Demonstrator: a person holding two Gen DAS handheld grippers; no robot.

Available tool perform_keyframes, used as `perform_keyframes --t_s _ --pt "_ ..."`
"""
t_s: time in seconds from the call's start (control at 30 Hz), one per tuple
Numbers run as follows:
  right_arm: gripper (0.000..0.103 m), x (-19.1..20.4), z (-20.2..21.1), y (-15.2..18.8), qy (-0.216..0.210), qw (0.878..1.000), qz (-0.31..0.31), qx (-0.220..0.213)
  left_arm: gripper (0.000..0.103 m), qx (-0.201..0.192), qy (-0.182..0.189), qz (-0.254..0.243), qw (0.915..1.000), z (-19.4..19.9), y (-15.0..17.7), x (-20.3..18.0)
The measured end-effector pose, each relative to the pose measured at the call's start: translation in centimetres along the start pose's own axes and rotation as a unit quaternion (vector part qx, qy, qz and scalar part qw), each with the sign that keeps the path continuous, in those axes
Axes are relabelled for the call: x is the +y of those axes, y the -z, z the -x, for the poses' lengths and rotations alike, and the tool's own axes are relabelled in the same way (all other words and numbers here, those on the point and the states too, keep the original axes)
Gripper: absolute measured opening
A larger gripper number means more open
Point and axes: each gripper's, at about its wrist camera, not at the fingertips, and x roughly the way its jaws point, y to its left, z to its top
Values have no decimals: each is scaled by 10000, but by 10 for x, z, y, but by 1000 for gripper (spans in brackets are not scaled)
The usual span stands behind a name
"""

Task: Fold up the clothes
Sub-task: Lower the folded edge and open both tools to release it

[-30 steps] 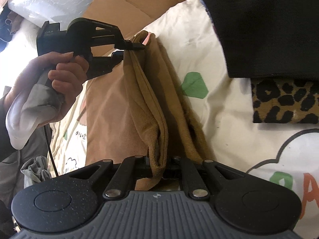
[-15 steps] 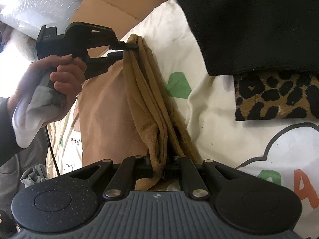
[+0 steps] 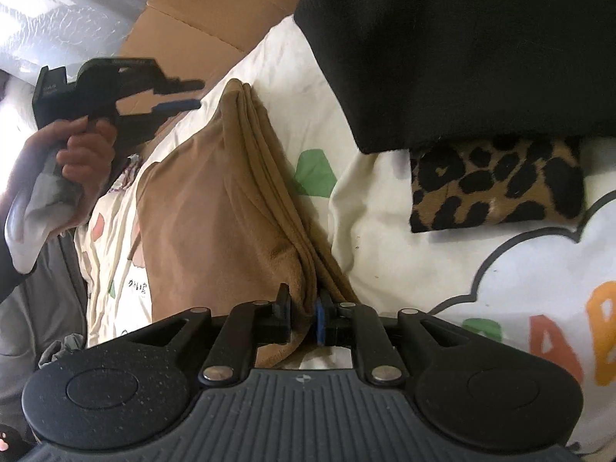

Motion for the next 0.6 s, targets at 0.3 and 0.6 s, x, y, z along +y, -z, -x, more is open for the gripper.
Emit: perform_keyframes --t_s 0.3,0.6 --pt "12 11 -13 -3 192 9997 159 -54 20 471 -166 -1147 9922 -22 37 -17" --pt "13 20 -19 -10 324 9987 384 77 19 415 -265 -1162 9920 -58 25 -12"
